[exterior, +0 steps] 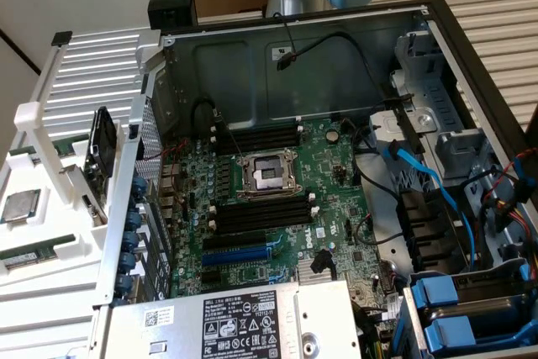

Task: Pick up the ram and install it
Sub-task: 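Pick up the ram and move it above insertion slot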

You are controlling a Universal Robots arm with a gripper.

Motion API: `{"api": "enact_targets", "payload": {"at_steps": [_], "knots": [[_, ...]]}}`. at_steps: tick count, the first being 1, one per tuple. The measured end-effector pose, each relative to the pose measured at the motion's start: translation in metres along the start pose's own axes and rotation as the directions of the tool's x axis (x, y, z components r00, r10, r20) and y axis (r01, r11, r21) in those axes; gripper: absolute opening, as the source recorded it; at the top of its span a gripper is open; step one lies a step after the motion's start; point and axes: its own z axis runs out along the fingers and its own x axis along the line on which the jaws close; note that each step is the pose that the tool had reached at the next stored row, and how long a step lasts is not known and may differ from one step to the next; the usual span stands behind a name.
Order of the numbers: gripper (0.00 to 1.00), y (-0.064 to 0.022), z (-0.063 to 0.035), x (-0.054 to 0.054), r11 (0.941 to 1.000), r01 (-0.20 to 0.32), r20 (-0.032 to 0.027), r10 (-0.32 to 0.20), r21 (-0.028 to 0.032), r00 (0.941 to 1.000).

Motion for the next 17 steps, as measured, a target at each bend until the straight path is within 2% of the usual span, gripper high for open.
{"api": "enact_targets", "payload": {"at_steps": [4,5,9,12,16,17], "knots": [[0.11,0.0000,0.0000,0.0000,0.9974,0.072,-0.0017,-0.072,-0.0008,0.9974],[0.11,0.0000,0.0000,0.0000,0.9941,0.109,-0.0025,-0.109,-0.0012,0.9941],[0.11,0.0000,0.0000,0.0000,0.9835,0.181,-0.0042,-0.181,-0.0022,0.9835],[0.11,0.0000,0.0000,0.0000,0.9721,0.235,-0.0055,-0.235,-0.0030,0.9720],[0.11,0.0000,0.0000,0.0000,0.9523,0.305,-0.0071,-0.305,-0.0042,0.9523],[0.11,0.0000,0.0000,0.0000,0.9396,0.342,-0.0078,-0.342,-0.0049,0.9396]]}}
